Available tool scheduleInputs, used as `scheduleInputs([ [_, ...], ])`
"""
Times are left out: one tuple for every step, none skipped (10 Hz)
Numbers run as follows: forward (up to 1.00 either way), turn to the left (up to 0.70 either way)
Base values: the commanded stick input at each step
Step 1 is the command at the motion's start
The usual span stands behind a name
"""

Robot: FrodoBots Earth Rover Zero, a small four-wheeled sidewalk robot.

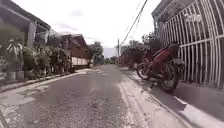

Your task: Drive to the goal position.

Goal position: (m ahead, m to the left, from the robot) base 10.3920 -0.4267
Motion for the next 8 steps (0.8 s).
scheduleInputs([
  [0.70,0.00],
  [0.70,0.00],
  [0.70,0.00],
  [0.70,0.00],
  [0.70,0.00],
  [0.70,0.00],
  [0.70,0.00],
  [0.70,0.00],
])
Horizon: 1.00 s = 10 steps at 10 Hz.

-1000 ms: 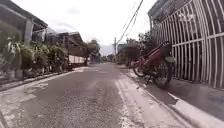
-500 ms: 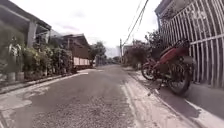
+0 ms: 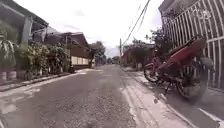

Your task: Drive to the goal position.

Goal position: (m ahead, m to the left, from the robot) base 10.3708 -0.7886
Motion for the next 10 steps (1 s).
scheduleInputs([
  [0.70,0.00],
  [0.70,0.00],
  [0.70,-0.15],
  [0.70,-0.25],
  [0.70,-0.06],
  [0.70,0.00],
  [0.70,0.00],
  [0.70,0.00],
  [0.70,0.00],
  [0.70,0.00],
])
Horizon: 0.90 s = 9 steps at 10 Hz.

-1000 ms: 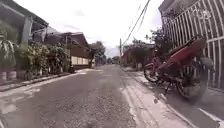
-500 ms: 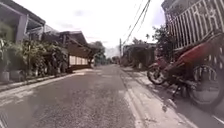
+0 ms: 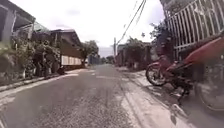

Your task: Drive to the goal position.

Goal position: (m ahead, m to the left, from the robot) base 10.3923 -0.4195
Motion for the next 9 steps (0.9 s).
scheduleInputs([
  [0.70,0.00],
  [0.70,0.00],
  [0.70,0.00],
  [0.70,0.00],
  [0.70,0.00],
  [0.70,0.00],
  [0.70,0.00],
  [0.70,0.00],
  [0.70,0.00],
])
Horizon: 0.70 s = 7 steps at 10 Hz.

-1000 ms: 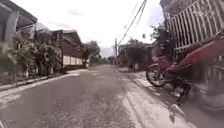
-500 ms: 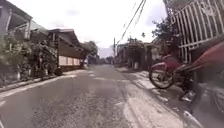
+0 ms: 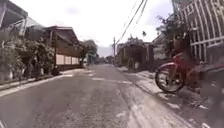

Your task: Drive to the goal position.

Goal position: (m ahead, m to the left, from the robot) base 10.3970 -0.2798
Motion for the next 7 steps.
scheduleInputs([
  [0.70,0.00],
  [0.70,0.00],
  [0.70,0.00],
  [0.70,0.00],
  [0.70,0.00],
  [0.70,0.00],
  [0.70,0.00],
])
